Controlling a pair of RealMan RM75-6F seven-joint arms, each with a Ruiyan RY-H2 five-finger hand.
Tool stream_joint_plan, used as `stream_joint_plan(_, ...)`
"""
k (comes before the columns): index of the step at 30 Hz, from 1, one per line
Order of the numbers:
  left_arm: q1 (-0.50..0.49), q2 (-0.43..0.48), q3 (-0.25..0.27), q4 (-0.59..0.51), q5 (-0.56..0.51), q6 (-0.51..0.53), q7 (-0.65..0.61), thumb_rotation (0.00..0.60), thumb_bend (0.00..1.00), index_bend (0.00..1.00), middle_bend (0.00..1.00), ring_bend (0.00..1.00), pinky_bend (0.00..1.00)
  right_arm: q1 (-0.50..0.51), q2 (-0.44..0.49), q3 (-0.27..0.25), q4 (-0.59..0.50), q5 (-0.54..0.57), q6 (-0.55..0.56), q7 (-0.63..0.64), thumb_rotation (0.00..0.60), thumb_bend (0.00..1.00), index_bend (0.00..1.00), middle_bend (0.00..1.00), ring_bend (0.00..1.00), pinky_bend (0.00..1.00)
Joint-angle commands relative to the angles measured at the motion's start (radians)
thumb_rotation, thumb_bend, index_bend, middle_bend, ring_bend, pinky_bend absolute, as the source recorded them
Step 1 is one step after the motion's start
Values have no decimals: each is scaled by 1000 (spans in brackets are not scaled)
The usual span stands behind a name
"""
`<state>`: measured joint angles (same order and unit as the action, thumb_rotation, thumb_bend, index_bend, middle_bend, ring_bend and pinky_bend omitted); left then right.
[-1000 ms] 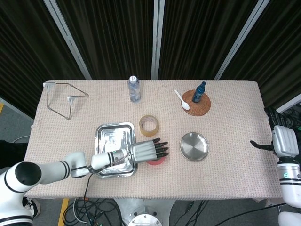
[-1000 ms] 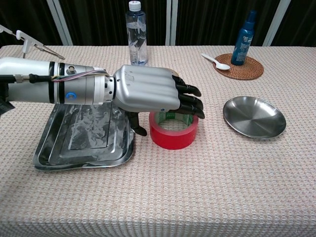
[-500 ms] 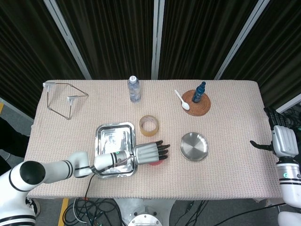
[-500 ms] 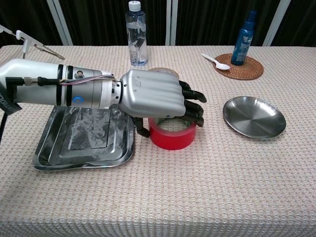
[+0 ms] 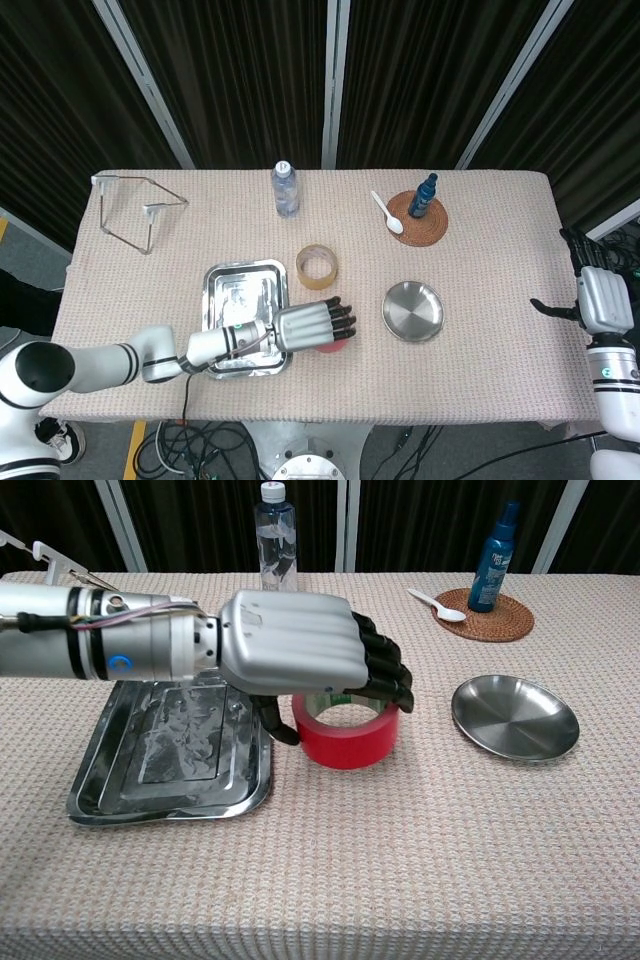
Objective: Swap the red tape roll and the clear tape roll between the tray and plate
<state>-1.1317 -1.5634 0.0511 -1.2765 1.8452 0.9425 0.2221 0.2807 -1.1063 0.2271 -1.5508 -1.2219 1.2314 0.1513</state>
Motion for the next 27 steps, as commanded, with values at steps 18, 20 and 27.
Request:
stream_joint_plan(18, 222, 132, 66, -30, -140, 32, 69, 600, 205, 98, 134, 93, 274, 19, -13, -2, -50, -2, 1, -78, 600, 0, 0, 0, 0, 0)
stream_joint_plan(20, 233, 138, 62, -34, -153, 34, 77, 600, 203, 82, 109, 72, 262, 20, -13, -2, -52, 1, 0, -83, 600, 0, 0, 0, 0, 0)
stream_joint_plan(27, 293, 178, 47, -84, -233, 28, 150, 600, 198, 40, 41, 20, 219, 31, -16, -3, -66, -9, -5, -102, 600, 0, 0, 0, 0, 0)
